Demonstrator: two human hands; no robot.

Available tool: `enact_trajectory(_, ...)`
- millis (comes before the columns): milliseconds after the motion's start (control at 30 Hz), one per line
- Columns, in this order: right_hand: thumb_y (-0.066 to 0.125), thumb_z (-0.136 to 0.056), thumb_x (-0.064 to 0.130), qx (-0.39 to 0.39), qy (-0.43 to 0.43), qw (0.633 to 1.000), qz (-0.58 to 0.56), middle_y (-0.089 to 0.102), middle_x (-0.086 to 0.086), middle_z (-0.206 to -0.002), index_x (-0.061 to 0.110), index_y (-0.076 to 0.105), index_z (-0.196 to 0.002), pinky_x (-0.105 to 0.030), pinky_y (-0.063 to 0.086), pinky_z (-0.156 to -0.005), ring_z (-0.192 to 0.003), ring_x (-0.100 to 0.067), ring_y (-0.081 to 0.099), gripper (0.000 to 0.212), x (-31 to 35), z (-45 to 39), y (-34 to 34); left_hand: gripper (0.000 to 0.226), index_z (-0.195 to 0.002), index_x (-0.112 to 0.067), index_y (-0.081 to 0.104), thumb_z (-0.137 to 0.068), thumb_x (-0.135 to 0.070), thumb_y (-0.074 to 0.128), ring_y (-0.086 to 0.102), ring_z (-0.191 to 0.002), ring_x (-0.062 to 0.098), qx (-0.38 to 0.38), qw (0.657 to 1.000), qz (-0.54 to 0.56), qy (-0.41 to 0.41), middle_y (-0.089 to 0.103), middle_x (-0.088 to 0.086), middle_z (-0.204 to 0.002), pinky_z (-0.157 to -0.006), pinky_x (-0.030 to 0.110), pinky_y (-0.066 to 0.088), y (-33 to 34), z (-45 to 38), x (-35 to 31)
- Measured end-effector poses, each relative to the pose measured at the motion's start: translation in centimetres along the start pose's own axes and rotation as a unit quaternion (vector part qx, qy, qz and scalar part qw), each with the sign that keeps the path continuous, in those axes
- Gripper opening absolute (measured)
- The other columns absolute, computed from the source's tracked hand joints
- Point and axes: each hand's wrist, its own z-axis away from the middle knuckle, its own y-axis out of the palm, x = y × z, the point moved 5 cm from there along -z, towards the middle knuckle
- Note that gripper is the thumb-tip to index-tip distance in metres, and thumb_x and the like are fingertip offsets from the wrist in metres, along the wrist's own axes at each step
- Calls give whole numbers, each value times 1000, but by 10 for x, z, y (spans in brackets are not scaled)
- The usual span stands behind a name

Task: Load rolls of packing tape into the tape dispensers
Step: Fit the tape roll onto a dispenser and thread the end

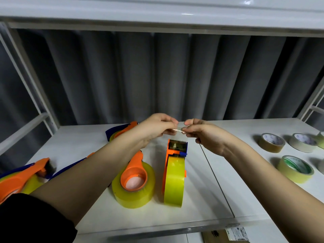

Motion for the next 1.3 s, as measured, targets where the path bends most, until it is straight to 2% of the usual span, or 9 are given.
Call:
enact_trajectory(100,59,-90,11,2,-47,997,61,64,5,-83,22,59,-93,-26,36,-73,-89,-11,54,12,6,2,0,10,-92,-25,56,-93,-16,54,65,-78,4,24,997,25,-65,66,-6,-83,-92,31,40,3,-4,5)
enact_trajectory(267,56,-93,4,24,-129,986,100,65,6,-79,14,58,-97,-4,43,-66,-74,6,62,12,14,8,2,13,-92,-21,53,-89,-8,53,50,-50,2,52,995,-38,-81,56,-3,-67,-52,23,25,3,-10,1)
enact_trajectory(600,56,-94,29,-2,-192,959,210,67,5,-92,20,62,-99,-9,45,-75,-88,0,60,12,12,15,-2,17,-78,-20,47,-87,-9,39,28,-51,5,167,973,-94,-128,50,-10,-54,-50,21,17,10,-16,4)
enact_trajectory(667,51,-93,44,-87,-240,909,331,63,12,-94,25,61,-99,-17,44,-75,-91,-3,55,23,14,20,-6,16,-78,-21,44,-87,-9,38,27,-51,5,173,972,-88,-135,49,-11,-52,-50,21,18,11,-16,6)
enact_trajectory(733,45,-92,53,-166,-322,815,453,61,13,-96,27,59,-101,-25,42,-76,-90,-6,52,31,19,28,-6,15,-78,-21,42,-87,-9,37,27,-50,5,182,970,-81,-141,48,-11,-52,-50,21,18,11,-16,6)
enact_trajectory(833,46,-90,53,-182,-414,696,558,61,7,-94,23,61,-101,-28,39,-69,-85,-14,53,35,17,34,3,14,-78,-20,42,-85,-9,35,26,-48,4,199,966,-77,-148,47,-11,-52,-49,20,18,13,-16,6)
enact_trajectory(933,48,-89,51,-183,-446,649,589,61,4,-88,20,63,-95,-30,36,-63,-79,-19,52,35,15,33,10,17,-74,-19,44,-85,-10,33,25,-50,4,211,961,-89,-153,45,-11,-50,-51,21,17,14,-16,6)
enact_trajectory(1033,49,-89,50,-176,-437,682,560,61,6,-86,22,65,-89,-30,38,-63,-80,-18,53,32,16,29,10,23,-71,-17,49,-85,-10,32,25,-51,4,214,960,-103,-151,43,-11,-48,-51,20,18,15,-15,6)
enact_trajectory(1300,56,-85,46,-102,-340,848,394,58,18,-84,28,66,-83,-24,40,-76,-91,-5,47,20,15,23,10,20,-70,-16,52,-85,-14,39,27,-48,6,203,959,-148,-131,44,-10,-49,-52,23,18,11,-11,1)
